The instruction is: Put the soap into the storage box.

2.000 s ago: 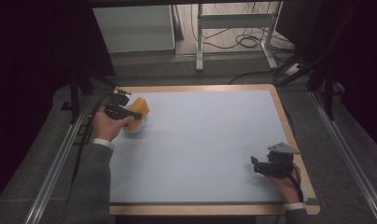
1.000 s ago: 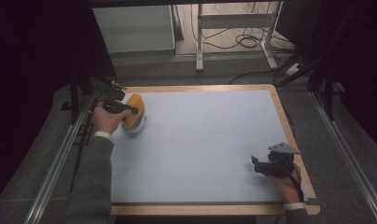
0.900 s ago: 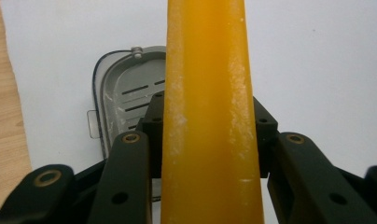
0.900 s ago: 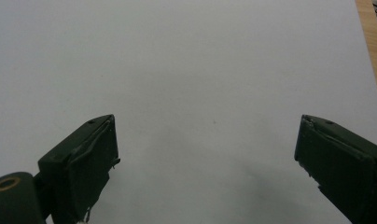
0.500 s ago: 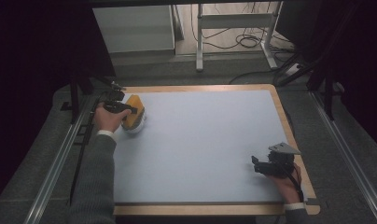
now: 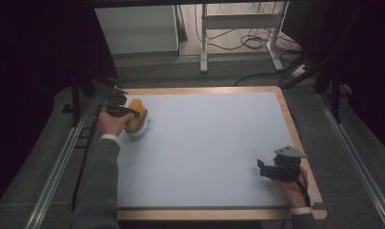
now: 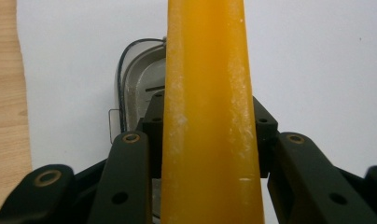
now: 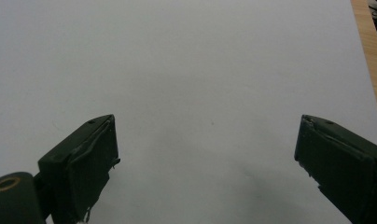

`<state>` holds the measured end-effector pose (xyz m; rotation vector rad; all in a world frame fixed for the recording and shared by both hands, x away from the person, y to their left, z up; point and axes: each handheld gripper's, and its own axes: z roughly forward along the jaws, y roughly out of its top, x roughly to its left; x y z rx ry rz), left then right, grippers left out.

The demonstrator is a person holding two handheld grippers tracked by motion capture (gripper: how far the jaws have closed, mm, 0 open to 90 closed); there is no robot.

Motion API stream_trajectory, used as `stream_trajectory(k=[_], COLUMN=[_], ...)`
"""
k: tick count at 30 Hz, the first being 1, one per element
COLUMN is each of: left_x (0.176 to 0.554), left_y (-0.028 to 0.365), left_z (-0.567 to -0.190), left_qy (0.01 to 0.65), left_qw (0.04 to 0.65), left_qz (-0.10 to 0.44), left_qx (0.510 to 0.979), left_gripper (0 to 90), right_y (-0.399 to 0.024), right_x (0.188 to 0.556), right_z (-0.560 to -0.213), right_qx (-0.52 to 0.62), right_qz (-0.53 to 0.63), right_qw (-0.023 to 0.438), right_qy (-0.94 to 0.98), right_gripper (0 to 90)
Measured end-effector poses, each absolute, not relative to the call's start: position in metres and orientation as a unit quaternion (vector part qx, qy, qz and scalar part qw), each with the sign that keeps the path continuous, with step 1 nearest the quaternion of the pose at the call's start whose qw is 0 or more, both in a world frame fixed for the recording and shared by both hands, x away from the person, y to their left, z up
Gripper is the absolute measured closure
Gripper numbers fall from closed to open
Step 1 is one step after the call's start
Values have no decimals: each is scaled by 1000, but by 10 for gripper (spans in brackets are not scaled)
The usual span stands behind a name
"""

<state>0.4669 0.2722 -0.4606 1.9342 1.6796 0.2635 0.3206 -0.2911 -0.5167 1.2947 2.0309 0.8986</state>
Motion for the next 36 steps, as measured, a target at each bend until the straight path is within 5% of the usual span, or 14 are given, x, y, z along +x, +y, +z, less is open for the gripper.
stream_trajectory(k=[10,24,36], left_x=[466,455,428], left_y=[272,274,277], left_z=[-469,-449,-423], left_qy=[631,624,592], left_qw=[290,305,324], left_qz=[96,129,158], left_qx=[713,708,721], left_gripper=[603,357,310], right_y=[-291,-289,-288], right_x=[321,320,320], right_z=[-517,-517,-517], right_qx=[481,478,477], right_qz=[337,338,337], right_qw=[281,282,283], right_qy=[759,760,761], right_gripper=[60,60,61])
